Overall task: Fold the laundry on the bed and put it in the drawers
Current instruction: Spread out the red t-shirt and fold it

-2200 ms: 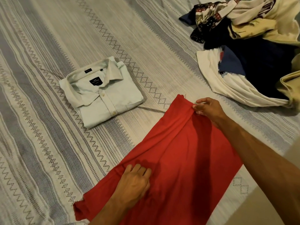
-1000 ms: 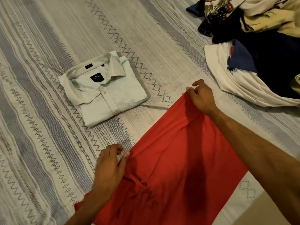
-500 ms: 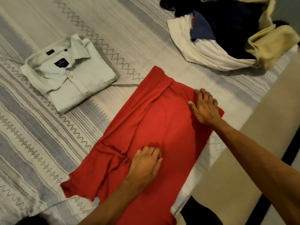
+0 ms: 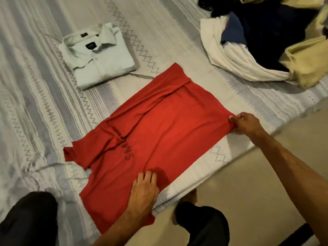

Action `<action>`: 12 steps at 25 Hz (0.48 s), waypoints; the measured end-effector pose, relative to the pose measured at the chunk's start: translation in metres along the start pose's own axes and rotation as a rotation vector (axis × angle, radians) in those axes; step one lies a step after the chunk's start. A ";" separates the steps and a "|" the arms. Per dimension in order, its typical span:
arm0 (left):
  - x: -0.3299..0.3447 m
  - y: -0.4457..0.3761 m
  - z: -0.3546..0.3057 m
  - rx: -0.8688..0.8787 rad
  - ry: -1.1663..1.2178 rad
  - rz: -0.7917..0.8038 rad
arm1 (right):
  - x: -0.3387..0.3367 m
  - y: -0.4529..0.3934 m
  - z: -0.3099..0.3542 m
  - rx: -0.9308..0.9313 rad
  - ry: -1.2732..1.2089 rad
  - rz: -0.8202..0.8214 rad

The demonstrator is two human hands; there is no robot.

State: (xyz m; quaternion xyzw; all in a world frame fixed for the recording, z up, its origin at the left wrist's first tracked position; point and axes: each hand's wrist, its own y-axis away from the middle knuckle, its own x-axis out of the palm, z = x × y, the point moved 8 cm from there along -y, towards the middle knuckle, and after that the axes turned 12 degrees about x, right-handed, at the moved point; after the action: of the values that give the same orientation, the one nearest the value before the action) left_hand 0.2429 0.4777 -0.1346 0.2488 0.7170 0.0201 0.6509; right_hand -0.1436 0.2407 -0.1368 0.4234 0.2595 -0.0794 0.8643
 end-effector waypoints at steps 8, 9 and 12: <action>-0.011 0.012 -0.015 -0.156 0.203 0.080 | -0.014 0.012 0.003 -0.154 0.002 0.272; -0.008 0.015 -0.021 -0.132 0.170 0.132 | -0.015 0.018 0.009 -0.239 0.077 0.237; 0.000 0.011 -0.018 -0.124 0.093 0.172 | -0.004 0.022 0.013 -0.491 0.528 0.097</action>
State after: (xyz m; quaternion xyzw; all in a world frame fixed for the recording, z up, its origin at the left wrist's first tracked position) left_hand 0.2298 0.4927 -0.1275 0.2676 0.7198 0.1319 0.6268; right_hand -0.1345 0.2441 -0.1129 0.2211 0.4648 0.1385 0.8461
